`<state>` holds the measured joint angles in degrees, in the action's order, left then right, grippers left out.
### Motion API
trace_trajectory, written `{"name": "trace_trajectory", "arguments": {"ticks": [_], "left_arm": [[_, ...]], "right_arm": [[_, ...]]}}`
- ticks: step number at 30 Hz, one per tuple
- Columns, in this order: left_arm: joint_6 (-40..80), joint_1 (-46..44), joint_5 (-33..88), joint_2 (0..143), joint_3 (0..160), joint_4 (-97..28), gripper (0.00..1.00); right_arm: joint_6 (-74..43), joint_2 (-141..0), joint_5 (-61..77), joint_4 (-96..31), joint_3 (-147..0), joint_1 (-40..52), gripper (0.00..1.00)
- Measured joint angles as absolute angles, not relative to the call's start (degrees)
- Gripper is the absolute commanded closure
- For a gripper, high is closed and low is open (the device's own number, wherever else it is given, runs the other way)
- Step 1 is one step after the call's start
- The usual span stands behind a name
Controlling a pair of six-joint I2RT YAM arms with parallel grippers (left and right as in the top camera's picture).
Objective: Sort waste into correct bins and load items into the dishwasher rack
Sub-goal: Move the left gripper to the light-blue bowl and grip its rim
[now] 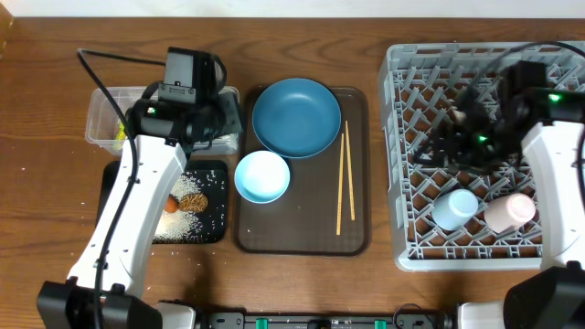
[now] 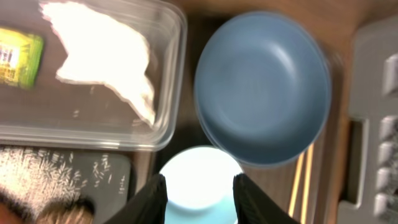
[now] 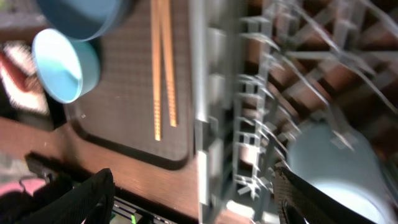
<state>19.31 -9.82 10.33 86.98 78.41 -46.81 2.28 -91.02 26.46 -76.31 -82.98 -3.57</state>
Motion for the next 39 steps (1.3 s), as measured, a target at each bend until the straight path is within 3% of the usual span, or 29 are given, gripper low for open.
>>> {"name": "trace_trajectory", "arguments": {"ticks": [12, 24, 39], "left_arm": [[23.51, -11.09, 7.7, 87.13, 69.04, -52.18, 0.64], [23.57, -11.9, 5.96, 87.57, 56.58, -36.86, 0.63], [17.96, -15.51, 6.22, 95.66, 55.68, -31.88, 0.63]], "right_arm": [[3.81, -91.02, 28.53, -66.02, -83.07, 5.5, 0.24], [3.84, -91.02, 28.38, -66.15, -83.09, 6.04, 0.23], [3.84, -91.02, 28.29, -66.28, -83.09, 6.04, 0.22]]}}
